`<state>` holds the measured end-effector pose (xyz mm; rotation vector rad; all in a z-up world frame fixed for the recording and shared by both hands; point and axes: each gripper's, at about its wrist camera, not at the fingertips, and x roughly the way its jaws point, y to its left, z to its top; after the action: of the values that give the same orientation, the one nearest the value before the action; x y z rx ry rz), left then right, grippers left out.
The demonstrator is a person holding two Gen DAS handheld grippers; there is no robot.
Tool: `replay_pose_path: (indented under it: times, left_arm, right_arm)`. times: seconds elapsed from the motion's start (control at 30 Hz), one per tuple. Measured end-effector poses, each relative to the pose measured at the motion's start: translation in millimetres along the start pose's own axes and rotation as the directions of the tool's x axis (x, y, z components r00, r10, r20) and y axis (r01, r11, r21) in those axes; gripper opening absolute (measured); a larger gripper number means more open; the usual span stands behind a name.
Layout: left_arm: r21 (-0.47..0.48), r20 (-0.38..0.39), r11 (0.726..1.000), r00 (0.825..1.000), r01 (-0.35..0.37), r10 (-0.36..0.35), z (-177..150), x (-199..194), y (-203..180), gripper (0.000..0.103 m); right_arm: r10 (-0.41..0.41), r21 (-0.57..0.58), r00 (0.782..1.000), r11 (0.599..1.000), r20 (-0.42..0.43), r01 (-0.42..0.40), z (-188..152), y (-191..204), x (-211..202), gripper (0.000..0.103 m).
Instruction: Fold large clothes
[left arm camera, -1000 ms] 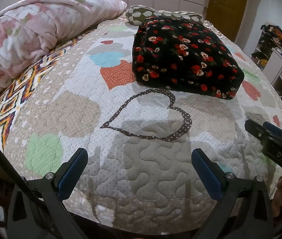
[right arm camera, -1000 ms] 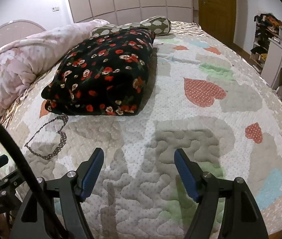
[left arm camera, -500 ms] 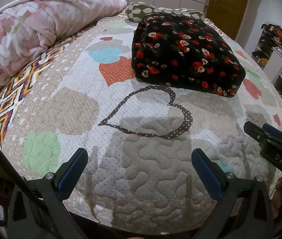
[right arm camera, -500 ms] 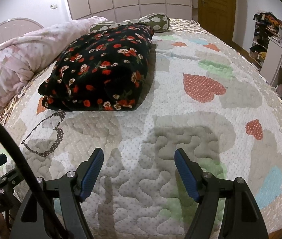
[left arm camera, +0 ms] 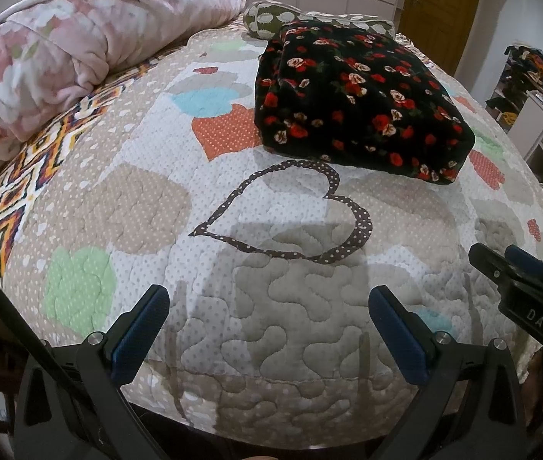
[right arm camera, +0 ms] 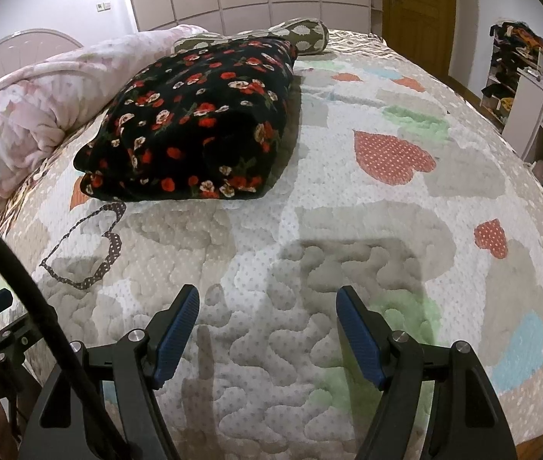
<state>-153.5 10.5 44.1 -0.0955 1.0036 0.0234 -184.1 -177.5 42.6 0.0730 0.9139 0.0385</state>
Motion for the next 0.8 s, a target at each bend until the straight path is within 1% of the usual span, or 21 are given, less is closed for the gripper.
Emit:
replay_pose_path:
  times: [0.8]
  left_arm:
    - [-0.008,-0.021,1.0,1.0,0.006,-0.007,-1.5,1.3,-0.4,0.103]
  right_arm:
    - [-0.01,0.007,1.0,1.0,-0.019,0.01,-8.3,-0.5,-2.9,0.08]
